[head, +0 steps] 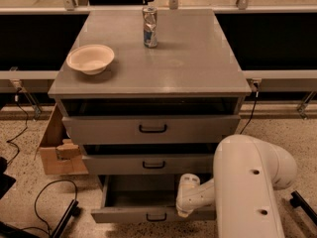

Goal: Open bottom drawer

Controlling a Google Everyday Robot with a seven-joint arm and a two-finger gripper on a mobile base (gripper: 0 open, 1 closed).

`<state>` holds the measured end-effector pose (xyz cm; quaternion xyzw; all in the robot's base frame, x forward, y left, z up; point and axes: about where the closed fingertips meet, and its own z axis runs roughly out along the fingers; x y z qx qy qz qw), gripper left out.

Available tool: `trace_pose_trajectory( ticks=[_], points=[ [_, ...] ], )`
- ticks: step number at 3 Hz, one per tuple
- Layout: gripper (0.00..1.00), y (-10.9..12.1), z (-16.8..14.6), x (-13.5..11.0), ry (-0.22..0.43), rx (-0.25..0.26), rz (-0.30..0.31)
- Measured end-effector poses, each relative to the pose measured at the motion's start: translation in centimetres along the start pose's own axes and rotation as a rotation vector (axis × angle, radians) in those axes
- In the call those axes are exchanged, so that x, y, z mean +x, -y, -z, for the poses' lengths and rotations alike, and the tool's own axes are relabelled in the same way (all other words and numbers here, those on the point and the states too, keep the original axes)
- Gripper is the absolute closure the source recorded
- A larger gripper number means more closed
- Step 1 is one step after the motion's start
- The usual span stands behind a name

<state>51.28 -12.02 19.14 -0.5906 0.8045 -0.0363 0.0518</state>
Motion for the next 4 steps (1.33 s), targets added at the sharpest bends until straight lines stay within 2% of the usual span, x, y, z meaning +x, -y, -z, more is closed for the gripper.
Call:
trace_pose_trajectory(
  ticks=[1, 2, 4],
  points=[
    [1.00, -3.1, 0.0, 1.1, -0.004, -0.030, -0.051],
    [1.00, -5.0, 0.1, 1.8, -0.008, -0.048, -0.077],
    [1.00, -5.7, 0.8, 2.0, -0.004, -0.041, -0.089]
  ],
)
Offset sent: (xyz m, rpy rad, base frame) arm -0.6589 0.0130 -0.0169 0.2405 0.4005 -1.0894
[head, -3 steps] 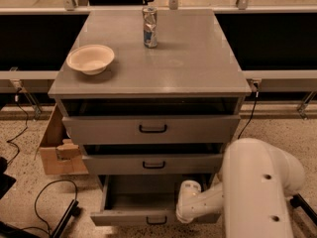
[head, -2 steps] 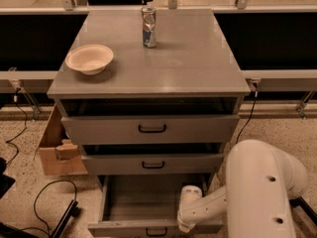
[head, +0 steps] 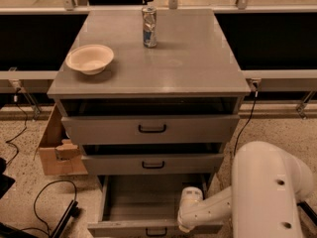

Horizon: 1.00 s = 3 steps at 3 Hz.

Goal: Open bottom drawer

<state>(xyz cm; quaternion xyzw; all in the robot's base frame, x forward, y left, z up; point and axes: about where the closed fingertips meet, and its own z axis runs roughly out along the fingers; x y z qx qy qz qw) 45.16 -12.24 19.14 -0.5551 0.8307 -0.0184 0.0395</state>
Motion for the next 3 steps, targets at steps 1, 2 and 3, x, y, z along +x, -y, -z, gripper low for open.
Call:
trace_pose_trajectory(
  ticks=[1, 2, 3],
  points=[
    [1.00, -0.73, 0.72, 0.53, 0.006, 0.019, -0.018],
    [1.00, -1.48, 1.36, 0.77, 0.015, 0.045, -0.020],
    [0.74, -1.52, 1.13, 0.79, 0.015, 0.045, -0.019]
  ],
)
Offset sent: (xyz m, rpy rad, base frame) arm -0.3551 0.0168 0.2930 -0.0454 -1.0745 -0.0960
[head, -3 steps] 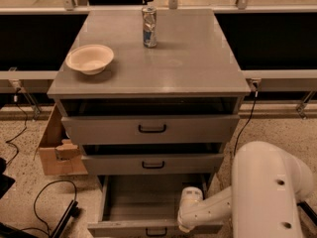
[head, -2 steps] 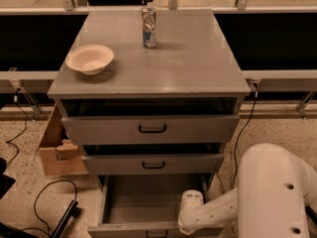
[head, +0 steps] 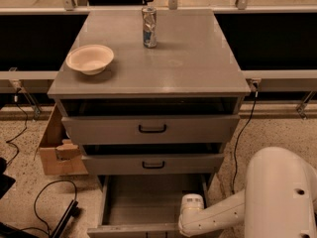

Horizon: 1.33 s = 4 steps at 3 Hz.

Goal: Open bottom drawer

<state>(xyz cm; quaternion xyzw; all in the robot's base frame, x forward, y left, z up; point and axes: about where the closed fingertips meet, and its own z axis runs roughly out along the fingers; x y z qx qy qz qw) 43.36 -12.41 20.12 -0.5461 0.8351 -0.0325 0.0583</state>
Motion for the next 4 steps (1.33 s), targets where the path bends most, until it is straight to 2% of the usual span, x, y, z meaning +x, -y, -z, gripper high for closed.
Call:
trace_pose_trajectory(
  ticks=[3, 4],
  points=[
    [0.05, -0.25, -0.20, 0.12, -0.002, -0.004, 0.000],
    [0.00, -0.30, -0.23, 0.14, -0.002, -0.005, 0.000]
  ],
)
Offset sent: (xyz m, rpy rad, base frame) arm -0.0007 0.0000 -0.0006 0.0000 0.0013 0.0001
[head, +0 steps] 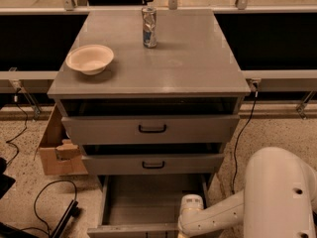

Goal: Open bottom drawer

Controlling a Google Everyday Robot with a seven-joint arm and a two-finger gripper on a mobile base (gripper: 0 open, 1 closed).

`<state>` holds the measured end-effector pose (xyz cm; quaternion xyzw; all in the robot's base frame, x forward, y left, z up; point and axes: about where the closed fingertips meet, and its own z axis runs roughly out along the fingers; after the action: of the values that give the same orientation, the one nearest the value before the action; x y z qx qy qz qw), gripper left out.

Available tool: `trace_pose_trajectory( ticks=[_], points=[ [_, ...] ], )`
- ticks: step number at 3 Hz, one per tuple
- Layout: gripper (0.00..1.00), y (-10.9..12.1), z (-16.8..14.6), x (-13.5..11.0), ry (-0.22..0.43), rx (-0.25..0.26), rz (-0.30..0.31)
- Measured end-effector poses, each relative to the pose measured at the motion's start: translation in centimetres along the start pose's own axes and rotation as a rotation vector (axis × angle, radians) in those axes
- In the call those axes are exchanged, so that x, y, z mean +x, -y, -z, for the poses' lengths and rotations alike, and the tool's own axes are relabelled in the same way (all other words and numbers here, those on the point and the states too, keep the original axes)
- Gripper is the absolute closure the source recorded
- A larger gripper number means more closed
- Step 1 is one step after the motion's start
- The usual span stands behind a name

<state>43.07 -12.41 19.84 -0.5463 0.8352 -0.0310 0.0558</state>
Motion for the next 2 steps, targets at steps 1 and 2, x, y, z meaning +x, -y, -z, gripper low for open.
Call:
trace_pose_trajectory(
  ticks=[1, 2],
  points=[
    [0.00, -0.01, 0.00, 0.01, 0.000, 0.000, 0.000],
    [0.00, -0.24, 0.36, 0.40, -0.002, -0.014, -0.015]
  ],
)
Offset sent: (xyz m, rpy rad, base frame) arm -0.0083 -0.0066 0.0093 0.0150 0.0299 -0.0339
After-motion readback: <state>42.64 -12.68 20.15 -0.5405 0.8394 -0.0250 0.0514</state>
